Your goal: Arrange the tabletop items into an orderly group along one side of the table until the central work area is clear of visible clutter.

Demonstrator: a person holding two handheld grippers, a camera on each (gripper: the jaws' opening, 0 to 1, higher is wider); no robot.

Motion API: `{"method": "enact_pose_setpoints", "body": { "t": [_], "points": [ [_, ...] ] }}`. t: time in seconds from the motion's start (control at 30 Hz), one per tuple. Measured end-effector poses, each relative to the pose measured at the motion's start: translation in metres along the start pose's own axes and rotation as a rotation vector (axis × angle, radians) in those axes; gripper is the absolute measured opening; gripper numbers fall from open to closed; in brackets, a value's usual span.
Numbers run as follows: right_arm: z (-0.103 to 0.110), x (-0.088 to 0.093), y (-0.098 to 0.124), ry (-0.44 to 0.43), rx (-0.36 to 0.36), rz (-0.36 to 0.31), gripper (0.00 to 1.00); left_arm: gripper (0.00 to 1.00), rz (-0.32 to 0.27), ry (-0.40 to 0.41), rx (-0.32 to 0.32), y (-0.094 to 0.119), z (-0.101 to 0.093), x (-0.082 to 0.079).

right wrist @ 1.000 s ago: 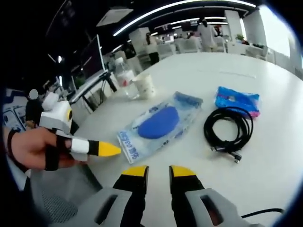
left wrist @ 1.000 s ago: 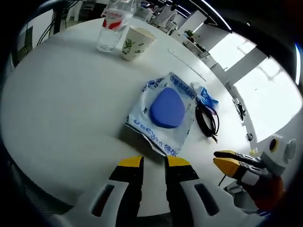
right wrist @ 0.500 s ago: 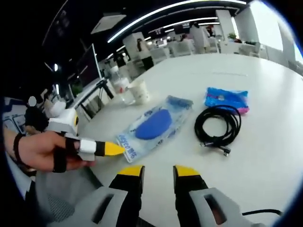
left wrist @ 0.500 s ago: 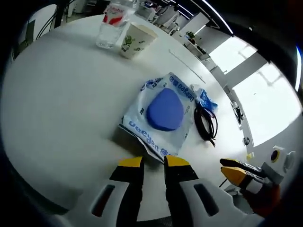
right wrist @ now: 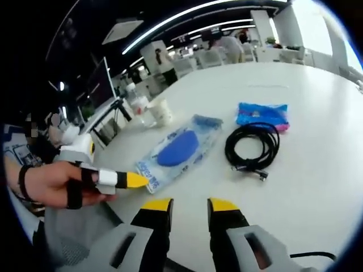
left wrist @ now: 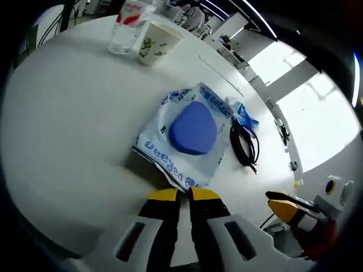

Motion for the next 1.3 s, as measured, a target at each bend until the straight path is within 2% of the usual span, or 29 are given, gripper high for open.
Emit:
{"method": "enact_pose_setpoints", "body": {
  "t": [0.47,0.67,0.97,1.3],
  "points": [
    [0.001,0.003,-0.002,-0.003,0.001,0.018,0.22,0.0,-0.018,0.007,-0.021,0.017,0.012,-0.001],
    [-0.001,0.004,-0.001,-0.005,0.004,0.02,0.22,0.0,-0.003,-0.032,-0.057,0.033,0.024,0.004],
    [0.002,0.005,-0.005,0.008,-0.002,0.033,0.21,0.0,0.014,-0.042,-0.123,0.055,0.041,-0.005],
    [0.0,-0.001,-0.006,0.028,-0.011,0.034,0.21,0.0,-0.001,-0.045,-0.155,0.063,0.055,-0.016]
  ]
}}
Point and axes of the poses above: the point that each gripper's makers call its tool centre point, and the gripper's own axes: y roughly backward along the fingers, z roughly to its left, x roughly out of its underside, the point moved 10 cm from there along y, roughly backward along the fingers, and after that the axes turned 7 degrees about x, right-handed, at the moved point
